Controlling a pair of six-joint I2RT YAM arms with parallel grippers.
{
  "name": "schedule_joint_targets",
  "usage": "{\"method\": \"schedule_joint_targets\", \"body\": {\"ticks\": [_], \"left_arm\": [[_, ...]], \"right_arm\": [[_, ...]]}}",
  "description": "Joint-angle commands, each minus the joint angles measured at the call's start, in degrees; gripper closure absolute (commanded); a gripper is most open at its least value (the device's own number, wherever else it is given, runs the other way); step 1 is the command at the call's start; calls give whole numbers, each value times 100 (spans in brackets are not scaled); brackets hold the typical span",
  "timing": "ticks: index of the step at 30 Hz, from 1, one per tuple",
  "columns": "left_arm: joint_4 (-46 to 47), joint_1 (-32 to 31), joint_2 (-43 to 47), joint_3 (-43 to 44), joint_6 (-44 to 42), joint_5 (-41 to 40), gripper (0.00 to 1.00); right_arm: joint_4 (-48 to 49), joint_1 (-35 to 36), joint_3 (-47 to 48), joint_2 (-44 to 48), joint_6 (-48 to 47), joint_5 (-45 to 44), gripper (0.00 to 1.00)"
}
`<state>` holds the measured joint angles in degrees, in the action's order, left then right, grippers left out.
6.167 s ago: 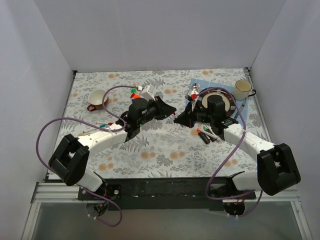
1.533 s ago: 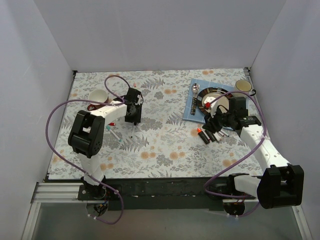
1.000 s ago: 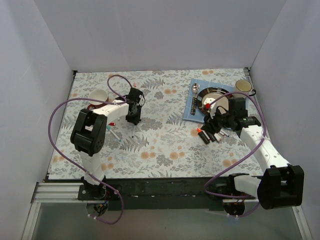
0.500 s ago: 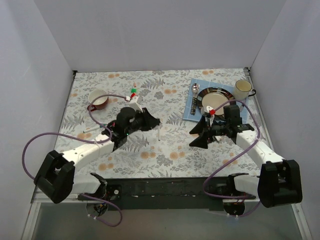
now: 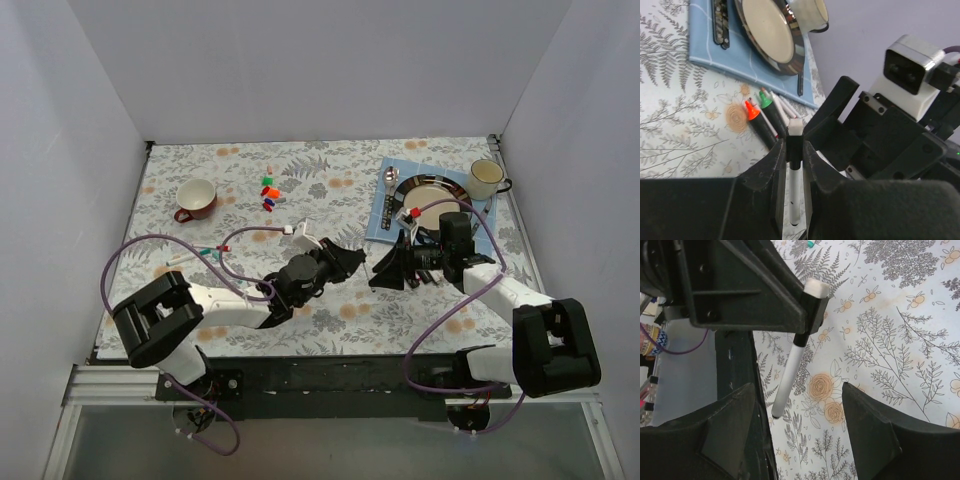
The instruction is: Open the pen caps
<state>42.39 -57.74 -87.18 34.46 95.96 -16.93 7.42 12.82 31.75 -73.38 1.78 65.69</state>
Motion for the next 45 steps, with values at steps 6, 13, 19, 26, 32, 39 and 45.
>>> {"method": "schedule_joint_targets", "body": {"ticks": [6, 13, 19, 26, 32, 39, 45], "left_arm": [[577, -334, -554, 562, 318, -979, 100], [569, -414, -564, 623, 195, -1540, 100], [-64, 103, -230, 913, -130, -2368, 100], [-477, 1150, -10, 1238, -306, -2175, 100], [-618, 1677, 104, 1423, -622, -1956, 100], [-1160, 2467, 254, 1371, -772, -1053, 100], [-2575, 3688, -211, 1563, -797, 531, 100]], "right_arm": [[708, 212, 86, -167, 850, -619, 41], [507, 238, 200, -343, 632, -399, 99], [41, 361, 305, -519, 332, -285, 99], [-171, 555, 350, -651, 130, -294, 99], [-311, 660, 420, -730, 15, -285, 99], [-1038, 660, 727, -633, -686, -609, 99], [-2682, 590, 1457, -484, -2752, -1251, 99]]}}
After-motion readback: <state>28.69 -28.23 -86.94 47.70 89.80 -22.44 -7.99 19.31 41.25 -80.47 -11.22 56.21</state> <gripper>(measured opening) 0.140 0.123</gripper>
